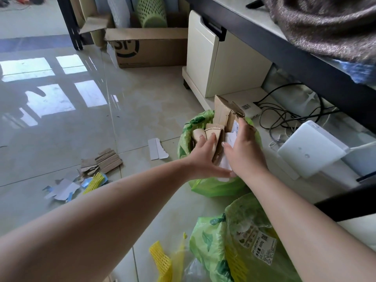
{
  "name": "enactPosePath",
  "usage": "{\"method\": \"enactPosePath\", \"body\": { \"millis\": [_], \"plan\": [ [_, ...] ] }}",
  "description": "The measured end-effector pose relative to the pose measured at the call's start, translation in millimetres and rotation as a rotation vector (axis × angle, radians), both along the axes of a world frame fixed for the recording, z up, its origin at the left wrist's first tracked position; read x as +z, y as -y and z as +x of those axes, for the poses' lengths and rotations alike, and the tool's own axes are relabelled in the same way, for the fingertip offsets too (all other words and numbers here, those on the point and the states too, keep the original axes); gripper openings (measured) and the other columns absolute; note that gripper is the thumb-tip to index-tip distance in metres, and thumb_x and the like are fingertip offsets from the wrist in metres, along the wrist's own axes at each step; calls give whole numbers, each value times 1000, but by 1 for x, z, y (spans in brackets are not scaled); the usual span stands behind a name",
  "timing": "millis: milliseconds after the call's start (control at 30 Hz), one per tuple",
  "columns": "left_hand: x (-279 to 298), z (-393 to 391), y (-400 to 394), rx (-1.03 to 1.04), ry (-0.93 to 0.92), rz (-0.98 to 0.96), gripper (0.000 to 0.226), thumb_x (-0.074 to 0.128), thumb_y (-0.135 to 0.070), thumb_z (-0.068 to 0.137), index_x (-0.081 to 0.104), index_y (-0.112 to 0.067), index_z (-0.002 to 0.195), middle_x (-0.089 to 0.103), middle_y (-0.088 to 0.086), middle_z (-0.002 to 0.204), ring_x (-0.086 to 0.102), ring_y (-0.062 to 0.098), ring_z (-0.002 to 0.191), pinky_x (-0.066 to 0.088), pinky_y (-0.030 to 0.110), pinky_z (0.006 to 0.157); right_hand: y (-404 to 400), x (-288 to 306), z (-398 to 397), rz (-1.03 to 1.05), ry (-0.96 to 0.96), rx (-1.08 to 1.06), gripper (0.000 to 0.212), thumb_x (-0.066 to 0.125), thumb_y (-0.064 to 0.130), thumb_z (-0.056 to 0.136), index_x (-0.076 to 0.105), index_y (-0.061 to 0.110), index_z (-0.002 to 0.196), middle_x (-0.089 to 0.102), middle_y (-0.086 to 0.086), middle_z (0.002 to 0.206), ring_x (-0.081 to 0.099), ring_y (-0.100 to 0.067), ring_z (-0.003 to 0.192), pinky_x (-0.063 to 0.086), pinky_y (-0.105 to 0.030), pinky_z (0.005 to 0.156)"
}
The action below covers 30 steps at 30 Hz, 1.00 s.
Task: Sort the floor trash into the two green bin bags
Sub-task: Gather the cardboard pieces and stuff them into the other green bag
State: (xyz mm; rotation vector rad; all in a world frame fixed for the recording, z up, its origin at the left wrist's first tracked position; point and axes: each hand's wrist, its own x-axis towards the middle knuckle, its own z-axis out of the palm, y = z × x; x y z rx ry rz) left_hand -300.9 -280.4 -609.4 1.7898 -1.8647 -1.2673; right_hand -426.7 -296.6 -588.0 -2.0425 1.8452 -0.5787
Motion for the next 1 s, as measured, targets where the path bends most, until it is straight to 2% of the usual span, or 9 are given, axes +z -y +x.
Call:
{"method": "enactPosePath", "body": {
  "millis": [200,333,433,500,633,767,867,933,1000],
  "plan": [
    [-7,-14,-1,70,-4,-67,124,77,-51,67,-12,-23,149,-14,1,159,-14,22,146,3,39,118,-2,9,-6,57,102,33,60,44,28,97,15,20,148,28,-7,153,37,-26,134,35,-31,101],
    [-15,-6,2,224,-104,-175,99,71,-48,75,14,-21,151,21,2,158,21,18,145,22,39,118,-8,13,-17,90,108,51,42,40,29,99,36,20,139,54,-11,134,53,-31,118,42,-31,86],
    [-18,-4,3,300,-74,-232,83,70,-44,79,28,-22,147,39,0,149,38,18,136,34,37,111,-8,5,-14,55,24,33,30,39,28,99,58,5,103,65,-20,102,59,-36,91,43,-33,69],
    [-19,-6,4,320,-38,-239,79,71,-41,79,32,-21,145,45,0,145,44,20,131,39,35,106,-6,-8,-9,131,-88,1,34,38,26,99,60,4,87,65,-23,94,58,-36,83,39,-31,64],
    [-20,-6,8,289,-16,-186,86,77,-36,73,33,-19,145,51,2,139,48,23,126,42,37,103,-1,-30,-7,296,-195,-61,30,38,23,95,62,6,89,62,-21,97,53,-36,83,37,-31,68],
    [-13,4,4,299,-149,-141,93,78,-33,74,22,-24,148,40,0,147,41,20,132,34,24,97,-7,-16,-9,224,-119,-32,39,42,30,96,41,13,62,49,-6,65,45,-24,59,30,-29,50],
    [-6,18,-10,373,-246,-134,92,78,-33,74,23,-27,148,36,-1,150,37,18,135,32,25,99,-21,2,-15,124,-75,-2,30,48,41,93,54,16,77,55,0,68,51,-18,60,38,-27,50],
    [3,33,-25,418,-301,-123,90,79,-31,72,29,-24,146,39,3,149,38,19,136,32,32,110,-32,18,-20,97,-110,21,32,48,47,91,64,19,92,66,-2,83,59,-23,74,51,-32,66],
    [12,55,-47,467,-341,-97,83,79,-27,73,36,-20,143,43,6,146,42,20,133,36,34,109,-46,36,-20,120,-184,55,35,48,52,90,67,23,95,69,-4,92,59,-26,82,51,-34,73]
  ]
}}
